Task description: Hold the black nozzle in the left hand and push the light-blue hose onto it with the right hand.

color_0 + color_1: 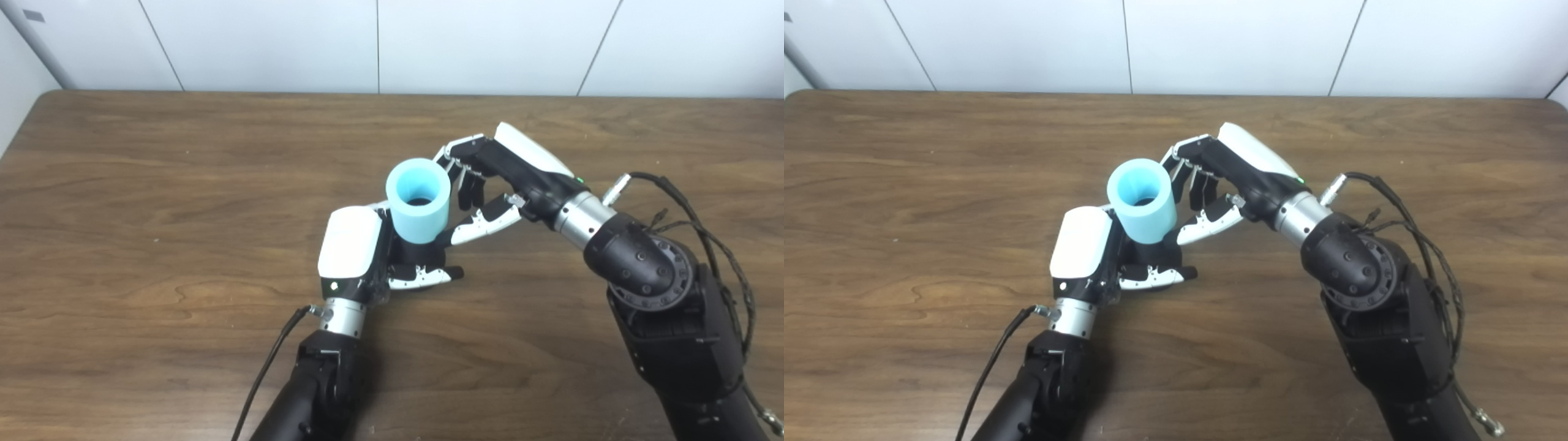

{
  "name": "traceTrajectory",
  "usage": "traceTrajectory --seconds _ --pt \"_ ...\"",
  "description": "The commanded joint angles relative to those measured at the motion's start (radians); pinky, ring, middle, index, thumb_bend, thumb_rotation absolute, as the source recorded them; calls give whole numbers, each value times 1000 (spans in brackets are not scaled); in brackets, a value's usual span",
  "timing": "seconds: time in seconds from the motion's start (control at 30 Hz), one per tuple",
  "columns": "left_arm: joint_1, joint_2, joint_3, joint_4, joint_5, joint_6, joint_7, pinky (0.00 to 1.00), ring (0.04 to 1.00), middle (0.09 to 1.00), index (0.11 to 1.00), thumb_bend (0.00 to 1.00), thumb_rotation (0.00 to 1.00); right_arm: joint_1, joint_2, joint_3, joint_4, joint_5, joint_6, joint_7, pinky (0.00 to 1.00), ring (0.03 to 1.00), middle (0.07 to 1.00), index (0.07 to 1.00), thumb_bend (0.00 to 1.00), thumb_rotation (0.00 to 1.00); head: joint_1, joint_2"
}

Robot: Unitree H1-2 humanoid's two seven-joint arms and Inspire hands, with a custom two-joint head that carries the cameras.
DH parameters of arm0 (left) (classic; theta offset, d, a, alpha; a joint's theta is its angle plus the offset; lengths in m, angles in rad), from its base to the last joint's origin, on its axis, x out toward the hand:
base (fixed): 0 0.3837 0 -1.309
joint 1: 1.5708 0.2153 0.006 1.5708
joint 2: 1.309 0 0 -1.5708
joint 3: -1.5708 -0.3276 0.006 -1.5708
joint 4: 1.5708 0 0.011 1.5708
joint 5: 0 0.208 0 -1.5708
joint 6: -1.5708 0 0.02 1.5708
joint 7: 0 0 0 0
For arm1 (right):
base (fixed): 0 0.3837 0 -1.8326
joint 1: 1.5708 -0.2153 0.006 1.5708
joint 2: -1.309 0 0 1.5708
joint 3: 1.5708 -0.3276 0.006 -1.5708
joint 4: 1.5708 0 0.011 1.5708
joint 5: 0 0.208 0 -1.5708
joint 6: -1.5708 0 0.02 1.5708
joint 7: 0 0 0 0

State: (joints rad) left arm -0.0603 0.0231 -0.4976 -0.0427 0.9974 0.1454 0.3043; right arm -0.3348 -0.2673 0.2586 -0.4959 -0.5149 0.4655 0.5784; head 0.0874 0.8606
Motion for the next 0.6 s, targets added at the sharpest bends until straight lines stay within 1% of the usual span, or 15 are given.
traceTrajectory --seconds 0.0,0.1,0.2,0.23,0.27,0.3,0.33,0.37,0.47,0.57 --pt "21 -15 -20 53 14 0 0 437 487 450 498 525 0 -24 -2 -8 -11 9 -16 -30 304 359 493 561 507 0 0 1" --pt "21 -15 -20 53 15 -2 5 434 487 450 498 525 0 -27 -17 1 -8 -2 -19 -27 305 358 493 565 506 0 0 1" --pt "20 -15 -21 52 18 1 4 433 484 444 498 525 0 -30 -33 11 -8 -16 -18 -20 398 394 507 546 513 0 0 1" --pt "20 -14 -21 52 18 1 3 431 481 440 499 525 0 -30 -35 11 -10 -15 -11 -15 458 508 591 611 776 41 0 -1" --pt "20 -14 -21 52 17 1 3 428 478 436 500 524 0 -30 -36 11 -11 -14 -6 -13 488 565 635 648 877 74 0 -1" --pt "21 -14 -21 52 16 0 3 426 476 434 500 524 0 -32 -37 9 -14 -22 0 1 503 594 658 666 928 91 0 -1" --pt "21 -13 -21 50 16 0 1 428 478 437 499 524 0 -35 -37 6 -18 -29 2 14 559 661 719 717 972 143 -2 -1" --pt "21 -13 -21 50 16 1 0 426 475 437 499 524 0 -36 -37 4 -20 -36 3 23 602 702 753 748 990 172 -2 -1" --pt "22 -13 -21 49 16 2 -2 424 473 436 500 524 0 -39 -36 -2 -26 -42 4 38 660 747 791 794 1000 199 -2 -1" --pt "21 -14 -20 50 11 -1 -2 428 480 444 500 524 0 -47 -50 3 -25 -39 -2 40 730 810 837 828 1000 221 -2 -1"
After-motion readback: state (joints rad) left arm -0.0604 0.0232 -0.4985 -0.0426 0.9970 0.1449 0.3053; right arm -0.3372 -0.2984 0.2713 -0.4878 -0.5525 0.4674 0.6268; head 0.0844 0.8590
